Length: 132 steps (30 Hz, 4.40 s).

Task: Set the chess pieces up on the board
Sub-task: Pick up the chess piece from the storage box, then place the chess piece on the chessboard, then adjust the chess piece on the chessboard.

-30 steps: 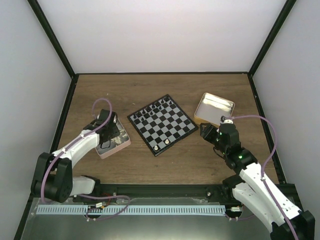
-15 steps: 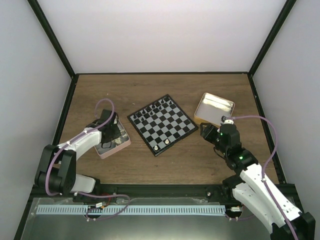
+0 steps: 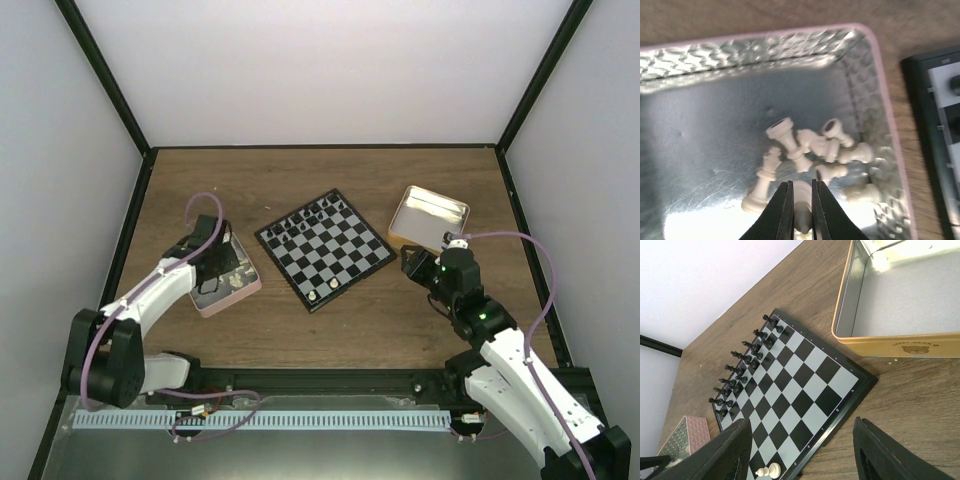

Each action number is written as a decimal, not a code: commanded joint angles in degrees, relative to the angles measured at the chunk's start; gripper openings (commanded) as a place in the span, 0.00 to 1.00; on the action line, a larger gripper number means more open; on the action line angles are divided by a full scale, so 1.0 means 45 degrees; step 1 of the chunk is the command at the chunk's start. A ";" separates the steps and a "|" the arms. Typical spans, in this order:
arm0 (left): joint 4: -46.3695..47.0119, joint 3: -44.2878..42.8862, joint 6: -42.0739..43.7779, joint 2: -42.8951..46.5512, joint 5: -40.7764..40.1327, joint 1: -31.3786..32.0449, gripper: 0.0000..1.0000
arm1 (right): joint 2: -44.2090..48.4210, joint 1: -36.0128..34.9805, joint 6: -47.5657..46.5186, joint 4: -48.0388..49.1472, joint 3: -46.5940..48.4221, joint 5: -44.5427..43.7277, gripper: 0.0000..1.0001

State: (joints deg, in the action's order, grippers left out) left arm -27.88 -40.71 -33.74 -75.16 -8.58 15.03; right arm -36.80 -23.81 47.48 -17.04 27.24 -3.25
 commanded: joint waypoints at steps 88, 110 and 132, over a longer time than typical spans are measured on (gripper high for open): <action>-0.2084 -1.2337 0.2946 -1.0476 0.2367 0.8073 0.07 | 0.1088 -0.0056 0.0122 -0.0666 -0.0555 -0.1339 0.59; -0.1905 -1.2682 0.2855 -1.0923 0.2143 0.8124 0.17 | 0.1107 -0.0056 0.0131 -0.0686 -0.0595 -0.1251 0.59; -0.1058 -1.0627 0.2113 -0.8831 0.3080 0.7812 0.56 | 0.1070 -0.0060 0.0179 -0.0652 -0.0603 -0.1154 0.59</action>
State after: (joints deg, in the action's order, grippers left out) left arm -33.82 -91.44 -23.57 -114.89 2.68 50.22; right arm -32.29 -23.81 47.88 -20.45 24.45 -8.10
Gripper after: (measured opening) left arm 0.556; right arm 0.593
